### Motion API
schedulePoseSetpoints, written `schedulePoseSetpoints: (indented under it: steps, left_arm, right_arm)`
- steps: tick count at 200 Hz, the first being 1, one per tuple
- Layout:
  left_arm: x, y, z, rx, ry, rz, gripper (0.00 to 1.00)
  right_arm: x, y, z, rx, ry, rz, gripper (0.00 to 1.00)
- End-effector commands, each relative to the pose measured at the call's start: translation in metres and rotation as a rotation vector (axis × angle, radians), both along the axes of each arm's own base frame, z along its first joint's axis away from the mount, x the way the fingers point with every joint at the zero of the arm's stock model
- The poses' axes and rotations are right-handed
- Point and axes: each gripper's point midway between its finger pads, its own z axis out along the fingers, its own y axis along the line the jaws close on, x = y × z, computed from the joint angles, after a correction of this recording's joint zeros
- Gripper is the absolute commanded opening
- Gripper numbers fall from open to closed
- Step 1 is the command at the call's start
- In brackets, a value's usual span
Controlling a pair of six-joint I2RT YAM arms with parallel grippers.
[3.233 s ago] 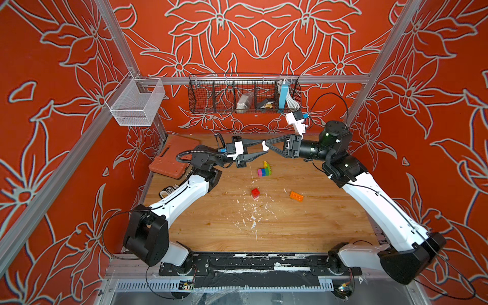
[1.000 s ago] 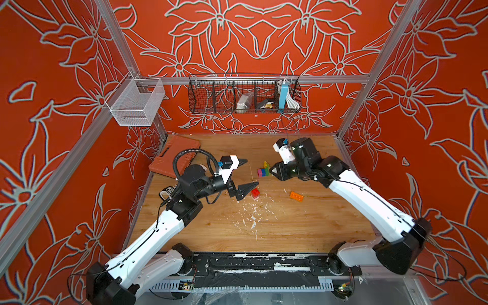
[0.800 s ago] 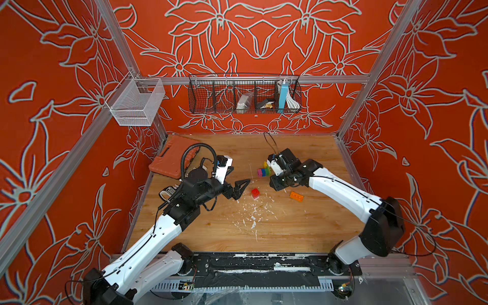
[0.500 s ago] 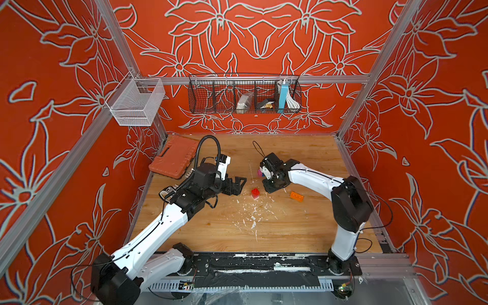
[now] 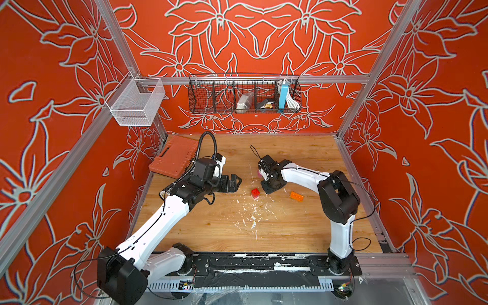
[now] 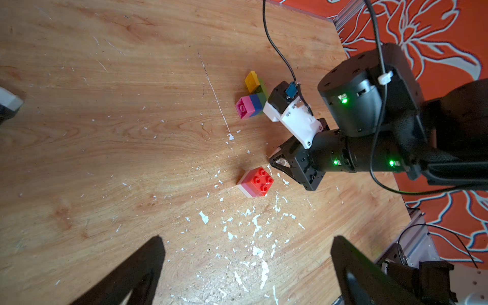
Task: Assemble the letter r with lego
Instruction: Place the lego brick at the center of the board, then adjust the lego brick at the center of the board.
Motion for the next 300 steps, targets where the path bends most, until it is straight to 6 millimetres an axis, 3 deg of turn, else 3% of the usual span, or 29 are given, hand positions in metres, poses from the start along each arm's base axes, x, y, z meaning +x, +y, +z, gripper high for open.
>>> schedulePoseSetpoints:
  steps: [1, 32, 61, 82, 104, 127, 142, 165, 194, 221, 247, 300]
  left_arm:
    - [-0.005, 0.005, -0.012, 0.025, 0.1, 0.016, 0.99]
    - [-0.003, 0.006, -0.021, 0.031, 0.166, 0.031, 0.99]
    - [0.003, 0.004, -0.013, -0.047, 0.116, 0.082, 0.99]
    - [-0.002, -0.002, -0.005, -0.05, 0.063, 0.006, 0.99]
    - [-0.003, -0.003, 0.003, -0.015, 0.034, -0.045, 0.99]
    - [0.006, -0.007, 0.012, -0.016, -0.011, -0.06, 0.99]
    - [0.011, -0.019, 0.016, -0.016, -0.033, -0.104, 0.99]
    - [0.018, -0.049, 0.013, 0.069, -0.075, -0.186, 0.99]
    - [0.015, -0.101, 0.01, 0.071, -0.118, -0.368, 0.99]
    - [0.017, -0.13, 0.006, 0.01, -0.067, -0.458, 0.98]
    - [0.016, -0.138, 0.001, -0.003, -0.033, -0.486, 0.98]
    - [0.009, -0.132, -0.013, 0.008, 0.006, -0.469, 0.98]
  right_arm:
    - [-0.002, -0.004, -0.008, -0.026, 0.022, 0.009, 0.33]
    - [-0.005, -0.004, -0.013, -0.029, 0.038, 0.011, 0.41]
    - [-0.009, -0.003, -0.016, -0.021, 0.057, 0.009, 0.44]
    - [-0.009, -0.003, -0.013, -0.015, 0.056, 0.003, 0.45]
    - [-0.007, 0.0, 0.014, 0.032, 0.009, -0.009, 0.49]
    - [-0.006, 0.001, 0.058, 0.136, -0.065, -0.031, 0.61]
    - [-0.007, -0.009, 0.081, 0.217, -0.111, -0.084, 0.67]
    - [-0.007, -0.047, 0.095, 0.348, -0.122, -0.273, 0.69]
    - [-0.016, -0.108, 0.076, 0.419, -0.067, -0.542, 0.68]
    - [-0.026, -0.144, 0.044, 0.435, 0.04, -0.7, 0.68]
    - [-0.021, -0.145, 0.023, 0.521, 0.131, -0.725, 0.69]
    - [0.0, -0.155, 0.013, 0.462, 0.098, -0.697, 0.75]
